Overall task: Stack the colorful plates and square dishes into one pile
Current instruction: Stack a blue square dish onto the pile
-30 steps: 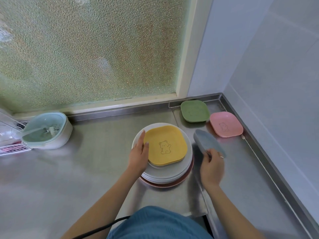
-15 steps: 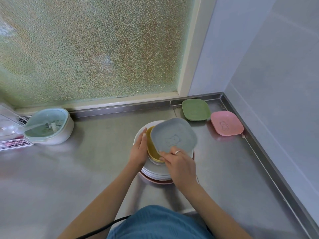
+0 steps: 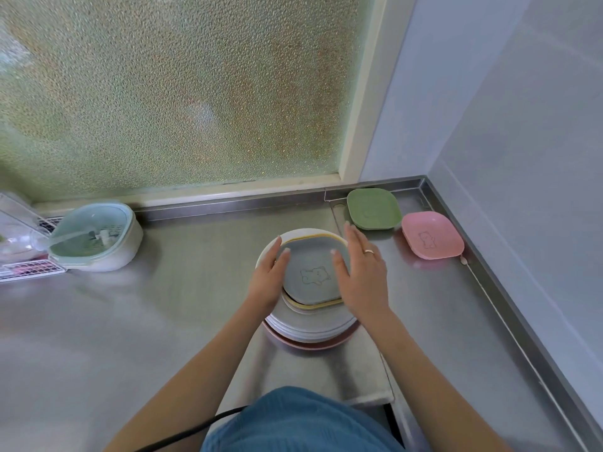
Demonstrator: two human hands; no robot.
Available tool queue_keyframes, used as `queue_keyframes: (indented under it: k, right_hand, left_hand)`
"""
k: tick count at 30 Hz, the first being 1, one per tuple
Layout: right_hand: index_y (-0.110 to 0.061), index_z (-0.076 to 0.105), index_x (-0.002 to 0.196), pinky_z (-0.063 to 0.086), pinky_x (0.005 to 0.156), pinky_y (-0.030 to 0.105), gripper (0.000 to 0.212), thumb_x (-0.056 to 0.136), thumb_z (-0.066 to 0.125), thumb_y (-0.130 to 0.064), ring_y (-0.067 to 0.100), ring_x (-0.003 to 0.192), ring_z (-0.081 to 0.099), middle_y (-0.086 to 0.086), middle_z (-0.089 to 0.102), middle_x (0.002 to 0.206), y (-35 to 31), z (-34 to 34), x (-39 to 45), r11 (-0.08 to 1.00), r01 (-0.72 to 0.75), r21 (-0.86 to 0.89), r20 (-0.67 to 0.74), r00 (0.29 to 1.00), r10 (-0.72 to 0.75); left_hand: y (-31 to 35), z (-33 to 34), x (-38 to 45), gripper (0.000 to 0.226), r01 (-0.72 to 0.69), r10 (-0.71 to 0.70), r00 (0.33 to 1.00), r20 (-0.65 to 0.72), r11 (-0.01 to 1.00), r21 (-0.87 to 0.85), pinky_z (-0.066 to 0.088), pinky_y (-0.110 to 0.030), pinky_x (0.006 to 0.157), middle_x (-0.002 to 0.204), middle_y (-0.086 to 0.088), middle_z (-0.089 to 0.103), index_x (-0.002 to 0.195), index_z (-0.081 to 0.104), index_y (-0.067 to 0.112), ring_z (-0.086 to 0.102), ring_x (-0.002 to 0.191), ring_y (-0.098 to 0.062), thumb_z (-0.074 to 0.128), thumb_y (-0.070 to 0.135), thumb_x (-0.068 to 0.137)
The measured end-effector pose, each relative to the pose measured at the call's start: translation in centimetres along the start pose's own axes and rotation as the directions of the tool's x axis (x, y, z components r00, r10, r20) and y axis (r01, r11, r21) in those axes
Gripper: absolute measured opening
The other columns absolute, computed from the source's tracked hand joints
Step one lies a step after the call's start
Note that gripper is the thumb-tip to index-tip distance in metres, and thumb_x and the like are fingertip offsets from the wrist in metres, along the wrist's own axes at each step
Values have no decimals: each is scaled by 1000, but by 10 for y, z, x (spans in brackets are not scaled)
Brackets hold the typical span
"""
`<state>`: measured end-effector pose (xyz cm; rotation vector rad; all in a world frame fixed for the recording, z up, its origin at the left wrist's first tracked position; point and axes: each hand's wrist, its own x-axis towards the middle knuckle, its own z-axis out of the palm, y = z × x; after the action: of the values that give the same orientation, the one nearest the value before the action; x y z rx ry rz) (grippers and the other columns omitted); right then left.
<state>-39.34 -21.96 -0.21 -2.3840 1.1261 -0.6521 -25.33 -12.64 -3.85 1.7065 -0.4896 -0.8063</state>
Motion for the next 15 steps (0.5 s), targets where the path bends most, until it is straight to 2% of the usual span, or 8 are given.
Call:
queue_keyframes:
  k: [2, 5, 7, 8, 9, 11, 13, 15]
  right_hand:
    - [-10, 17, 149, 21, 114, 36, 61, 98, 41, -34, 23, 143, 21, 9, 20, 157, 8, 12, 0, 993, -116, 7, 215, 970, 112]
    - [-8, 10, 150, 14, 118, 34, 63, 99, 37, -34, 21, 145, 12, 7, 8, 159, 13, 28, -11, 992, -120, -23, 275, 954, 122]
    - [-9, 14, 150, 22, 116, 38, 62, 98, 37, -35, 22, 144, 20, 7, 14, 159, 12, 30, -10, 989, -146, -22, 235, 961, 147]
    - [-10, 16, 149, 26, 115, 39, 61, 98, 37, -35, 23, 142, 25, 7, 19, 157, 12, 29, -8, 987, -159, -25, 212, 964, 160]
    - [-11, 18, 149, 29, 113, 40, 60, 98, 37, -35, 24, 140, 28, 8, 23, 156, 12, 29, -6, 986, -165, -27, 194, 967, 167]
    - [-11, 21, 148, 29, 114, 38, 58, 98, 37, -34, 23, 140, 29, 7, 27, 154, 14, 29, -3, 988, -156, -14, 181, 971, 156]
    - [-11, 26, 147, 28, 114, 35, 54, 99, 37, -33, 22, 139, 31, 7, 32, 152, 14, 29, -2, 986, -162, 35, 180, 972, 154]
    - [-12, 39, 141, 33, 107, 35, 47, 99, 36, -32, 25, 131, 41, 9, 46, 142, 20, 26, 7, 968, -219, 121, 151, 968, 200]
  left_hand:
    - [-2, 3, 2, 52, 8, -8, 1000, 7, 999, 51, 23, -17, 98, 145, 10, 37, 145, 29, 26, 32, 122, 3, 44, 35, 96]
    - [-4, 0, 9, 48, 15, -11, 999, -33, 990, 139, 29, -22, 100, 145, 8, 41, 144, 35, 23, 39, 129, -10, 42, 33, 97]
    - [-3, -2, 14, 40, 13, -4, 998, -60, 990, 138, 38, -27, 99, 133, 6, 55, 135, 49, 22, 50, 117, -10, 43, 30, 97]
    - [-1, -2, 15, 35, 11, -2, 998, -69, 992, 125, 42, -30, 94, 119, 4, 63, 127, 58, 23, 54, 105, -11, 43, 28, 96]
    - [-1, -1, 15, 28, 8, 0, 997, -76, 994, 113, 46, -32, 87, 103, 3, 66, 114, 65, 25, 56, 93, -12, 44, 27, 95]
    - [-1, 2, 15, 22, 1, 7, 996, -84, 995, 95, 46, -33, 75, 84, 3, 62, 87, 65, 32, 54, 78, -14, 45, 27, 94]
    - [-5, 0, 15, 21, 7, -1, 995, -103, 998, 58, 43, -31, 72, 79, 4, 61, 80, 63, 33, 52, 74, -13, 47, 30, 93]
    - [-9, -3, 17, 18, 31, -29, 992, -125, 999, 9, 44, -29, 76, 80, 10, 64, 85, 67, 32, 54, 77, -9, 51, 33, 92]
